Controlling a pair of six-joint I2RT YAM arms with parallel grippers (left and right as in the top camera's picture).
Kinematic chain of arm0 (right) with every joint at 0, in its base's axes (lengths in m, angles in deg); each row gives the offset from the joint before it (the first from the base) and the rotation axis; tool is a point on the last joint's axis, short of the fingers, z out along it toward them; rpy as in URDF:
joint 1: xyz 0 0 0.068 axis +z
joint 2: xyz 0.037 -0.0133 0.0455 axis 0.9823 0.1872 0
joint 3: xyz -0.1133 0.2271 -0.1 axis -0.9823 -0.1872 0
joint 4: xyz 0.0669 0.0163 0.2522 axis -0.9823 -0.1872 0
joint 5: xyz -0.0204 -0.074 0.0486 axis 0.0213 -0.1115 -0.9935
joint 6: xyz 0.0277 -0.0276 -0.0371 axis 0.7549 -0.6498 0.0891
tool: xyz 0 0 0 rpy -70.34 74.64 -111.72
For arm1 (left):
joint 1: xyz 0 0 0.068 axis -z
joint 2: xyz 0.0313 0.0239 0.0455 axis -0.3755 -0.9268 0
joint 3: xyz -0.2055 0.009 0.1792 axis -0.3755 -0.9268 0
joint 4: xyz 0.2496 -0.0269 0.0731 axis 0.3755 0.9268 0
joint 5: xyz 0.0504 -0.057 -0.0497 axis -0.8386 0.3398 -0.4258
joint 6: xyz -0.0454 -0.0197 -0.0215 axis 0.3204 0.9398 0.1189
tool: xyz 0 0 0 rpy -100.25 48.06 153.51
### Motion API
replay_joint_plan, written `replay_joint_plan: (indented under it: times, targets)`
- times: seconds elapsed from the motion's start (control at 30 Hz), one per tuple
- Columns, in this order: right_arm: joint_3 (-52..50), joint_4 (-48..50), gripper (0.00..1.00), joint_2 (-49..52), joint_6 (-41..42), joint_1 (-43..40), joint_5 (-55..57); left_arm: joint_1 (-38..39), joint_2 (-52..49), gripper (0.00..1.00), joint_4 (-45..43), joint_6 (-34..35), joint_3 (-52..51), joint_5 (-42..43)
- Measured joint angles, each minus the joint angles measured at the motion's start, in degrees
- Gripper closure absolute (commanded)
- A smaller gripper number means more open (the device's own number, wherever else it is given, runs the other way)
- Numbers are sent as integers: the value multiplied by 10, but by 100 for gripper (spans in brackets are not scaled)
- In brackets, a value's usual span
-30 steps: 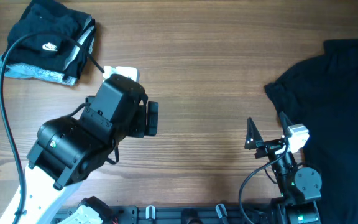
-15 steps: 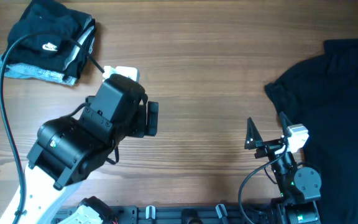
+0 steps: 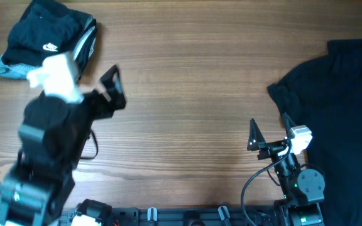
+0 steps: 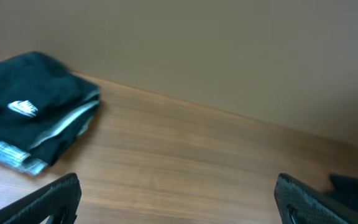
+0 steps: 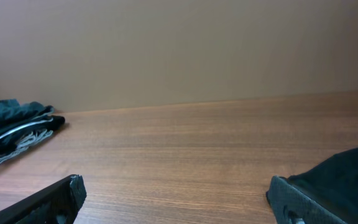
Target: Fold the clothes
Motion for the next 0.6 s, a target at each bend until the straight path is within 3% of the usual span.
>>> replay_joint_plan:
  times: [0.33, 0.47, 0.6]
  targets:
    - [0, 0, 0, 0, 0, 0, 0, -125, 319, 0, -70, 9, -336, 19]
    - [0, 1, 0, 0, 0, 0, 0, -129, 422, 0, -164, 13, -469, 19]
    - [0, 1, 0, 0, 0, 0, 0, -129, 464, 0, -248, 15, -562, 19]
